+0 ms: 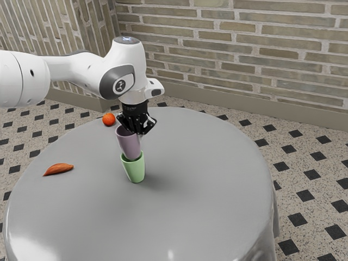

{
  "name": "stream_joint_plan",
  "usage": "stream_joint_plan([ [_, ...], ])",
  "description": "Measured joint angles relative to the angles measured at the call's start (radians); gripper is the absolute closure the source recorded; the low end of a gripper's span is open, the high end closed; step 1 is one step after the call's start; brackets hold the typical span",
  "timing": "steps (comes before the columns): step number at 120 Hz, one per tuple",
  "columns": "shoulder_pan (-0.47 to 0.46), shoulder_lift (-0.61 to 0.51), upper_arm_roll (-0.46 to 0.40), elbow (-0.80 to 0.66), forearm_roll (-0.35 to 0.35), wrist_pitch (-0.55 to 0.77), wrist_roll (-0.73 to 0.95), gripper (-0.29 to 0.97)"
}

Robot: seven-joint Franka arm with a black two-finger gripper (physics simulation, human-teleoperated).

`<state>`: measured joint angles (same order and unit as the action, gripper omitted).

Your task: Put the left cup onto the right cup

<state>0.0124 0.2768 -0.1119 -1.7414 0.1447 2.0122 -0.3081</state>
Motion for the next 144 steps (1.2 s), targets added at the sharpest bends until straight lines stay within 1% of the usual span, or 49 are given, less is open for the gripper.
stream_joint_plan([
  [18, 0.0, 0.002, 0.001, 0.0, 0.001, 0.0, -0.012, 0.78],
  [75, 0.002, 0.055, 0.004, 0.002, 0.004, 0.02, -0.033, 0.78],
  [95, 0.001, 0.059, 0.006, 0.003, 0.001, 0.027, -0.032, 0.42],
  [106, 0.001, 0.059, 0.007, 0.003, -0.001, 0.029, -0.032, 0.27],
  [123, 0.0, 0.039, 0.007, 0.004, -0.003, 0.027, -0.032, 0.14],
  [144, -0.004, -0.032, -0.002, 0.004, -0.003, 0.006, -0.034, 0.06],
])
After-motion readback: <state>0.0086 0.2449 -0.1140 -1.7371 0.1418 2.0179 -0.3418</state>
